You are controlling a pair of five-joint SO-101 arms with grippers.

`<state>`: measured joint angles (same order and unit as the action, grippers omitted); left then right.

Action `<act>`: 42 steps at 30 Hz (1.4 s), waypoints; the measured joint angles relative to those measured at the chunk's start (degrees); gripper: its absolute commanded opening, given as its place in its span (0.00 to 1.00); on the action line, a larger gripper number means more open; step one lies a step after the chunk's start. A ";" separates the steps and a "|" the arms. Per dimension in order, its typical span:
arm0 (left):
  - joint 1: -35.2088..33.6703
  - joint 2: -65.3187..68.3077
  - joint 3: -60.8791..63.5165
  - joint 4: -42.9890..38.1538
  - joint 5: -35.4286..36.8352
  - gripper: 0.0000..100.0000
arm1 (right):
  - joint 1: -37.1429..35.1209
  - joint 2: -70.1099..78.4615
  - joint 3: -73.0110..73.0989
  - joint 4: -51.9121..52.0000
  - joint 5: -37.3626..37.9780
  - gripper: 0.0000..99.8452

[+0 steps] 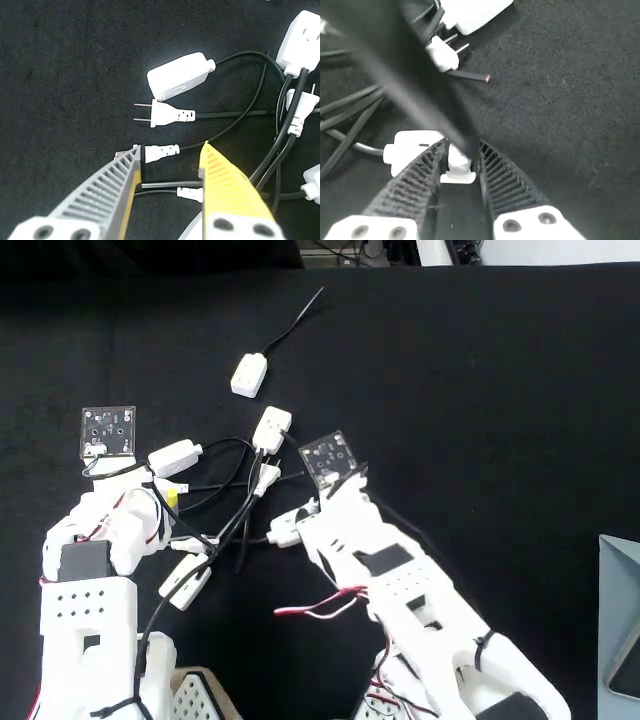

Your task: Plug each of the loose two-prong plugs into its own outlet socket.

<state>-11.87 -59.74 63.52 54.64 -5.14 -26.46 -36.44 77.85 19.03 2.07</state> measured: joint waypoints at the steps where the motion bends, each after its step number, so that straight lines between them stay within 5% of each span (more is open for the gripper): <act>1: 0.00 0.00 0.00 0.00 0.00 0.19 | 0.00 0.35 -0.62 1.32 0.44 0.01; 12: 0.00 0.00 0.00 0.00 0.00 0.19 | 0.00 16.09 -15.03 10.99 2.46 0.01; 30: 0.00 0.00 0.00 0.00 0.00 0.19 | 0.44 16.62 -17.05 14.86 3.60 0.01; 42: 0.00 0.00 0.00 0.00 0.00 0.19 | 19.60 11.96 -22.68 17.41 13.27 0.01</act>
<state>-11.87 -59.74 63.52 54.64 -5.14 -6.86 -24.48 55.16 36.44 15.34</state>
